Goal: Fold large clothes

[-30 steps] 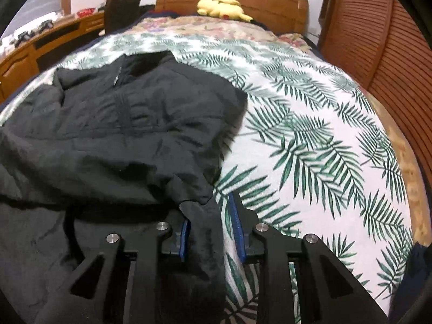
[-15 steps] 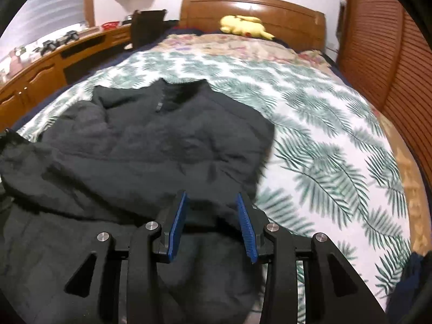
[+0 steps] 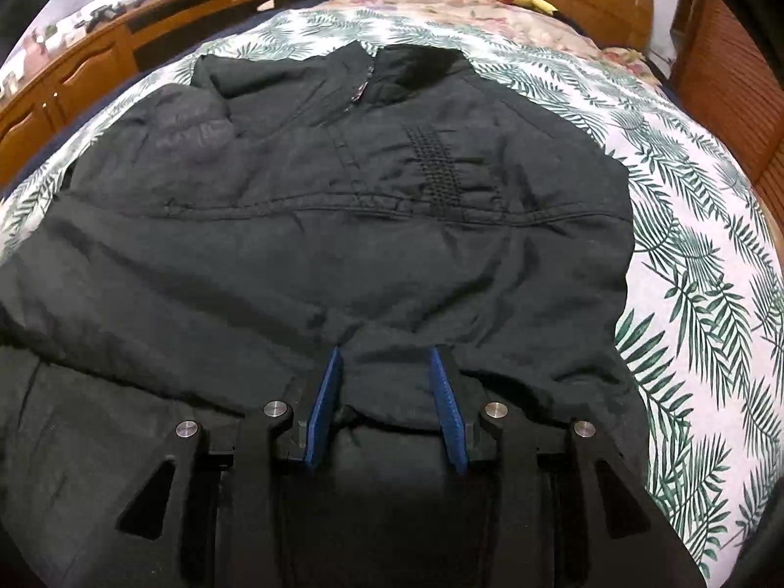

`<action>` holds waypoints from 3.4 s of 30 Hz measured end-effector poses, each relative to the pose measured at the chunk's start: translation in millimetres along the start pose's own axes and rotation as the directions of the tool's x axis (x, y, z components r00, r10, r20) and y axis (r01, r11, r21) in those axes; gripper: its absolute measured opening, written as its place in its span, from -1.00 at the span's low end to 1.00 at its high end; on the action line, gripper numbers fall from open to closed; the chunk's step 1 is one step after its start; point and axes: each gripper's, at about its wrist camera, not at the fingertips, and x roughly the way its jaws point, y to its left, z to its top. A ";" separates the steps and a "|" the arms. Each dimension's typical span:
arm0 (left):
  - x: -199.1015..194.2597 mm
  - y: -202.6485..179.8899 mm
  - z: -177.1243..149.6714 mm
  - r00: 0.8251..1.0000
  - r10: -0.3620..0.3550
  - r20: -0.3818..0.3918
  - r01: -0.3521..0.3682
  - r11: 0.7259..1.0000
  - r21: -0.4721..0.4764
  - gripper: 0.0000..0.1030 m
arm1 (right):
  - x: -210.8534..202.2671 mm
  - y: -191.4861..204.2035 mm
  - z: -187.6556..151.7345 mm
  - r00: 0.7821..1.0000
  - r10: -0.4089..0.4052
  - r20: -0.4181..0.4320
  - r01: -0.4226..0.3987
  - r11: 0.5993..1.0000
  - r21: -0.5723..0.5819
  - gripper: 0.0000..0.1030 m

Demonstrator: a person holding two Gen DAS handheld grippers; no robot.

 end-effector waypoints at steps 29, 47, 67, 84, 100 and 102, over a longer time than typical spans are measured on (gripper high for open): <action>54.1 -41.2 -28.8 0.983 0.022 -0.184 0.000 0.993 0.116 -0.37 | -109.9 25.2 -76.7 0.988 -0.019 0.152 0.014 0.999 0.031 0.25; -29.4 -12.7 -51.4 0.994 0.070 -0.084 -0.065 0.996 0.058 -0.32 | -146.9 23.3 -159.7 0.990 -0.045 0.134 0.032 0.995 0.097 0.28; -86.4 21.5 -128.5 0.984 0.138 -0.114 -0.139 0.990 -0.002 -0.31 | -176.1 23.4 -225.5 0.991 -0.084 0.102 0.065 0.981 0.184 0.30; -82.4 22.0 -163.5 0.986 0.085 -0.140 -0.095 0.993 -0.067 -0.30 | -187.4 36.9 -255.6 0.995 -0.068 0.069 0.053 0.979 0.195 0.31; -91.7 17.4 -179.4 0.991 0.065 -0.119 -0.078 0.991 -0.108 -0.29 | -179.6 57.1 -258.8 0.998 -0.028 0.057 0.018 0.988 0.155 0.32; -93.0 16.4 -181.8 0.992 0.059 -0.114 -0.072 0.991 -0.113 -0.29 | -179.3 58.4 -259.1 0.998 -0.028 0.059 0.018 0.988 0.152 0.31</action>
